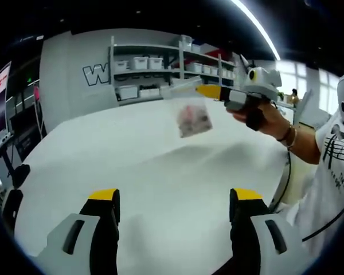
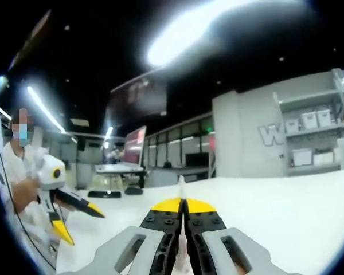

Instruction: Open the resealable bag by pulling the two sides of the seal apart until the entire bag opening is separated and visibly accessible.

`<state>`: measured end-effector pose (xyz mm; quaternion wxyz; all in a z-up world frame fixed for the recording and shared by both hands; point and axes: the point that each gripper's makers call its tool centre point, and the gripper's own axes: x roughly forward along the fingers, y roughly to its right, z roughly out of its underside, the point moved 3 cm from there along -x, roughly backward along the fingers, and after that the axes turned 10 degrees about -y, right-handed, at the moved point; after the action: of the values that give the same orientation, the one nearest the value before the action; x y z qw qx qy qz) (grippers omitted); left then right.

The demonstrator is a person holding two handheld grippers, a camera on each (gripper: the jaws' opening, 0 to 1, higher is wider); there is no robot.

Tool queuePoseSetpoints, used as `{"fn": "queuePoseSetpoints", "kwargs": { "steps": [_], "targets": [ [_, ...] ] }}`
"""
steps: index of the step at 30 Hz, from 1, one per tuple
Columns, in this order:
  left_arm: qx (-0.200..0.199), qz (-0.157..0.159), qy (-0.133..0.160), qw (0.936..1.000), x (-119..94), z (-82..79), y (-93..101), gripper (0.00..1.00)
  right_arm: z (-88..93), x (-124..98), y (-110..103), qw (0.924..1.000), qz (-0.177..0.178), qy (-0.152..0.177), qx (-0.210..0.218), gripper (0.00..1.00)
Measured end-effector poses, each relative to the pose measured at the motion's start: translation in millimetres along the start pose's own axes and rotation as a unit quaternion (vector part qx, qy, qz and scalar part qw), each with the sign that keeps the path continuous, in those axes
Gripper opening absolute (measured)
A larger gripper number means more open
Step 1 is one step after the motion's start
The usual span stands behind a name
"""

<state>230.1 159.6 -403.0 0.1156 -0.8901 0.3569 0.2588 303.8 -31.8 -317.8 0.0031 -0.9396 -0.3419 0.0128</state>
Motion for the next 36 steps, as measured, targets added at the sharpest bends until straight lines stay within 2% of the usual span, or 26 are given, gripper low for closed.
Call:
{"fn": "queuePoseSetpoints", "kwargs": {
  "steps": [16,36],
  "targets": [
    [0.004,0.008,-0.002,1.0,3.3,0.1,3.3,0.75,-1.5,-18.8,-18.4,0.9999,-0.01,0.009,0.003,0.0],
    [0.014,0.007,0.003,0.9999,2.4,-2.1,4.8,0.72,10.5,-43.0,-45.1,0.9996,-0.021,0.008,0.016,0.0]
  ]
}}
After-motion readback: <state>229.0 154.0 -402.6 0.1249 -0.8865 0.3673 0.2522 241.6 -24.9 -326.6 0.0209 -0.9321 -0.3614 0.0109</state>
